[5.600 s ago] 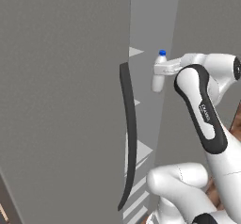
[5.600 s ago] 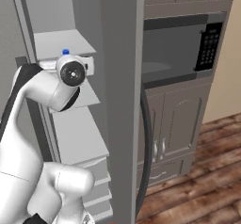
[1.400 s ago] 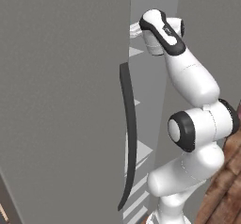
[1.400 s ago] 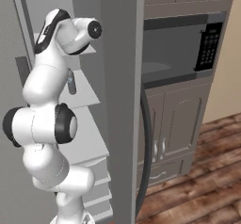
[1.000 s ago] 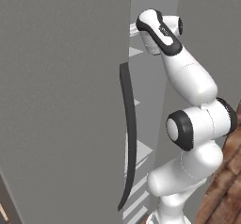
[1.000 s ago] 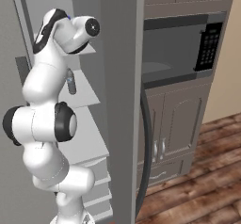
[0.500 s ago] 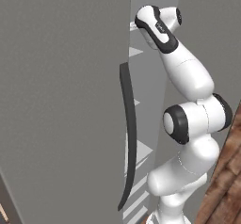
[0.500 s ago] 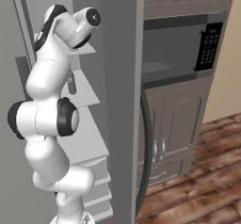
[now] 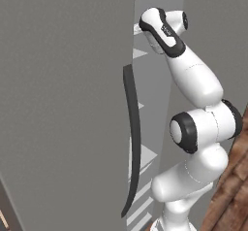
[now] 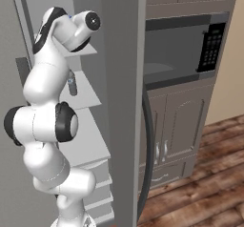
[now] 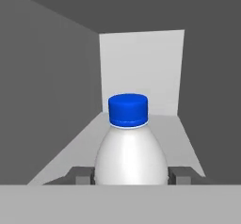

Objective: Take the bottled waters from the counter and place them in the freezer to freeze. Close the freezer door after placing the bottles.

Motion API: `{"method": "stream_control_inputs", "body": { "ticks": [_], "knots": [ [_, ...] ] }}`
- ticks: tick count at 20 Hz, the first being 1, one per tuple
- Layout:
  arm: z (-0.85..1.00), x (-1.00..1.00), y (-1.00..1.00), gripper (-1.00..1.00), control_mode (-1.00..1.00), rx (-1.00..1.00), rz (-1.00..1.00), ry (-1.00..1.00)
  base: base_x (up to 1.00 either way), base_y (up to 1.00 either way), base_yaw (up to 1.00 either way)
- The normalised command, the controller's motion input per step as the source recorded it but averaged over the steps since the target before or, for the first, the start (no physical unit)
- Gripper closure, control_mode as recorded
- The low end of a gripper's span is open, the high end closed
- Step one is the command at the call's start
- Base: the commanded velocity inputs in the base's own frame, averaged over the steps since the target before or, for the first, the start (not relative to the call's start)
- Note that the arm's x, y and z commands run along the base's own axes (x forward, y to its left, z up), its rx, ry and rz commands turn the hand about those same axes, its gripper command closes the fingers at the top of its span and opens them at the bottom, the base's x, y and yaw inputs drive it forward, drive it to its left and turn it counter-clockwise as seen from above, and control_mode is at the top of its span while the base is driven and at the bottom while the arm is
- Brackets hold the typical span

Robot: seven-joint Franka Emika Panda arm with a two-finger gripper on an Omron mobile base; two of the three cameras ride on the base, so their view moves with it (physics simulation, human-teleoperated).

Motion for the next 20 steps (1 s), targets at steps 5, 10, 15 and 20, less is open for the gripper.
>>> {"method": "stream_control_inputs", "body": {
  "ticks": [5, 10, 15, 20],
  "knots": [
    [-0.07, 0.00, 0.00, -1.00, -1.00, 0.00, 0.00, 0.00, 0.00, 0.00, 0.00],
    [-0.01, 0.00, 0.00, -1.00, -1.00, 0.00, 0.00, 0.00, 0.00, 0.00, 0.00],
    [0.00, 0.00, 0.00, -1.00, -1.00, 0.00, 0.00, 0.00, 0.00, 0.00, 0.00],
    [0.07, -0.12, 0.00, -1.00, -1.00, 0.00, -0.02, 0.00, 0.00, 0.00, 0.00]
  ]
}}
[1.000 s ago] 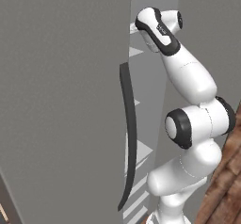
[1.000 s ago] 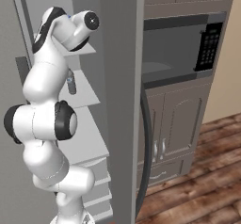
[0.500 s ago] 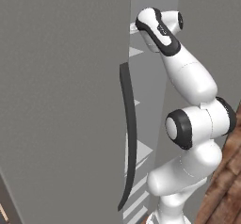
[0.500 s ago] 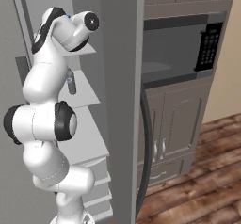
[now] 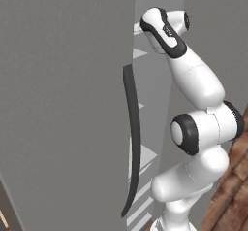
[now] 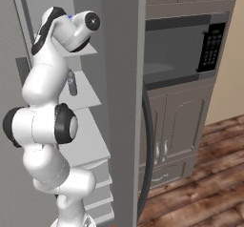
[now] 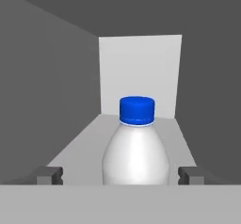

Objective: Take the bottled waters from the counter and place them in the freezer to freeze. Close the freezer door after placing the bottles.

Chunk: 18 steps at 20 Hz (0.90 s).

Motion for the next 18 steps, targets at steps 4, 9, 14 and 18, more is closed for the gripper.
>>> {"method": "stream_control_inputs", "body": {
  "ticks": [4, 9, 14, 18],
  "knots": [
    [0.11, -0.45, -0.04, -1.00, -1.00, 0.00, -0.08, 0.00, 0.00, 0.00, 0.00],
    [0.04, -0.62, -0.16, -1.00, -1.00, 0.00, -0.10, 0.00, 0.00, 0.00, 0.00],
    [0.05, -0.67, -0.24, -1.00, -1.00, 0.00, -0.09, 0.00, 0.00, 0.00, 0.00],
    [0.08, -0.63, -0.38, -1.00, -1.00, 0.00, -0.09, 0.00, 0.00, 0.00, 0.00]
  ]
}}
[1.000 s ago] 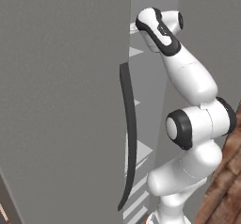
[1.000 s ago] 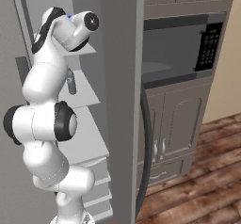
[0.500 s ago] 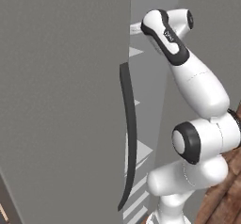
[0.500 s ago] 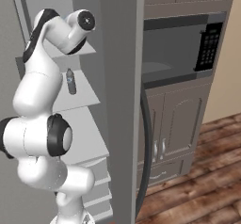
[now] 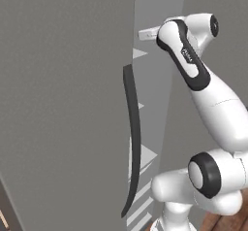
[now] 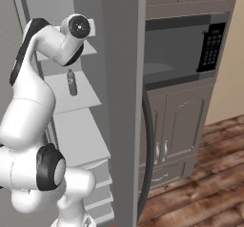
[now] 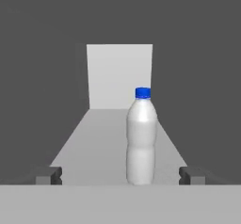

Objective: Take the bottled waters from the counter and place them in the freezer to freeze. Close the freezer door after placing the bottles.

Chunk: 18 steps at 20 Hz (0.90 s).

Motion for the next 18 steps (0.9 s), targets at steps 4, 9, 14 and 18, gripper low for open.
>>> {"method": "stream_control_inputs", "body": {
  "ticks": [4, 9, 14, 18],
  "knots": [
    [0.05, -0.58, -0.41, -1.00, -1.00, -0.02, -0.12, 0.04, 0.00, 0.00, 0.00],
    [0.00, -0.66, -0.29, -1.00, -1.00, -0.12, -0.21, 0.07, 0.00, 0.00, 0.00],
    [-0.01, -0.91, -0.20, -1.00, -1.00, -0.26, -0.26, 0.02, 0.00, 0.00, 0.00],
    [0.00, -0.96, -0.28, -1.00, -1.00, -0.21, -0.28, 0.04, 0.00, 0.00, 0.00]
  ]
}}
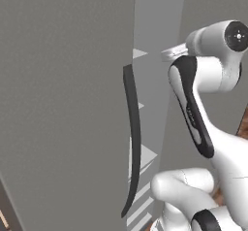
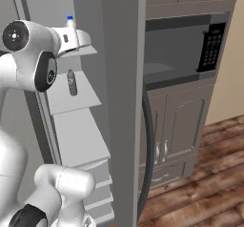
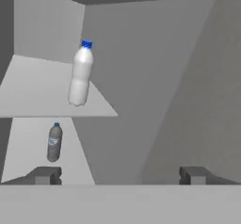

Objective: Take the bottled waters from the counter and place them in the freezer to freeze. Close the freezer door after placing the bottles.

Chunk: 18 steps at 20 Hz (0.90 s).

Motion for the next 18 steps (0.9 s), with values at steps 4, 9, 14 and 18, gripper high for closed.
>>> {"method": "stream_control_inputs", "body": {
  "ticks": [4, 9, 14, 18],
  "knots": [
    [0.00, -0.64, -0.28, -1.00, -1.00, -0.06, -0.30, 0.26, 0.00, 0.00, 0.00],
    [0.00, -0.41, -0.11, -1.00, -1.00, 0.01, -0.34, 0.43, 0.00, 0.00, 0.00],
    [-0.02, -0.44, 0.00, -1.00, -1.00, 0.12, -0.26, 0.36, 0.00, 0.00, 0.00],
    [-0.34, -0.34, 0.00, -1.00, -1.00, 0.27, -0.08, 0.17, 0.00, 0.00, 0.00]
  ]
}}
